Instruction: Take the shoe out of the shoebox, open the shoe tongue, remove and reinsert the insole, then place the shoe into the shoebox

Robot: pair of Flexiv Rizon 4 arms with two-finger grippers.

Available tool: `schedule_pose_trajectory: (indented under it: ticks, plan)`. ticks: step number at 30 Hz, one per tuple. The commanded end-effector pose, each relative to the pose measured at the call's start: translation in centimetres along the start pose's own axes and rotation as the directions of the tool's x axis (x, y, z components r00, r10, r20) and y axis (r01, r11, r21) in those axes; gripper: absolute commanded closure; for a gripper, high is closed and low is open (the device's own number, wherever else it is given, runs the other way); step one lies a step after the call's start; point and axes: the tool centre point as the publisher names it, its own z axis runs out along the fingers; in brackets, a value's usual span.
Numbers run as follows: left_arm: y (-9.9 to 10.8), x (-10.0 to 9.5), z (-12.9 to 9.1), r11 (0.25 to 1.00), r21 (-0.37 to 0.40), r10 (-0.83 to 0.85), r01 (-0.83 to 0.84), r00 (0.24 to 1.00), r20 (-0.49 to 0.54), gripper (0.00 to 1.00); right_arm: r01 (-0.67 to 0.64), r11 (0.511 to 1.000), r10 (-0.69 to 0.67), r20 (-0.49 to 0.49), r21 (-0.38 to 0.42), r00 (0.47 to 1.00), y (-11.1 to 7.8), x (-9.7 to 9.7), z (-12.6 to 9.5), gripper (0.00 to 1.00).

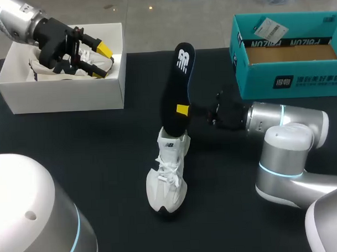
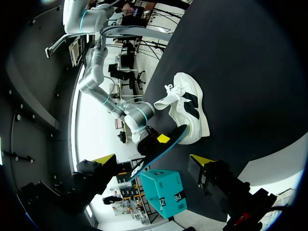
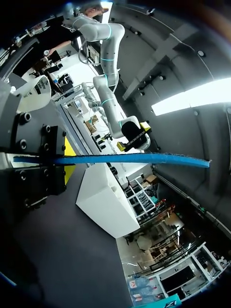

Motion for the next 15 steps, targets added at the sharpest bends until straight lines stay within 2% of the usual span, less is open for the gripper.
schedule_pose_trajectory:
  ticks: [1, 7, 15]
  plan:
    - [0.0, 0.0, -0.1, 1.0, 0.002, 0.001, -0.001, 1.0, -0.003, 0.0, 0.013, 0.999, -0.013, -0.005, 0.035, 1.0, -0.7, -0.5, 1.2, 1.0]
    - [0.0, 0.0, -0.1, 1.0, 0.002, 0.001, -0.001, 1.0, -0.003, 0.0, 0.001, 0.996, -0.002, 0.004, 0.088, 1.0, -2.8, -0.8, 1.2, 1.0]
    - [0.0, 0.0, -0.1, 1.0, 0.002, 0.001, -0.001, 1.0, -0.003, 0.0, -0.01, 0.99, 0.008, 0.013, 0.138, 1.0, -4.2, -0.1, 0.6, 1.0]
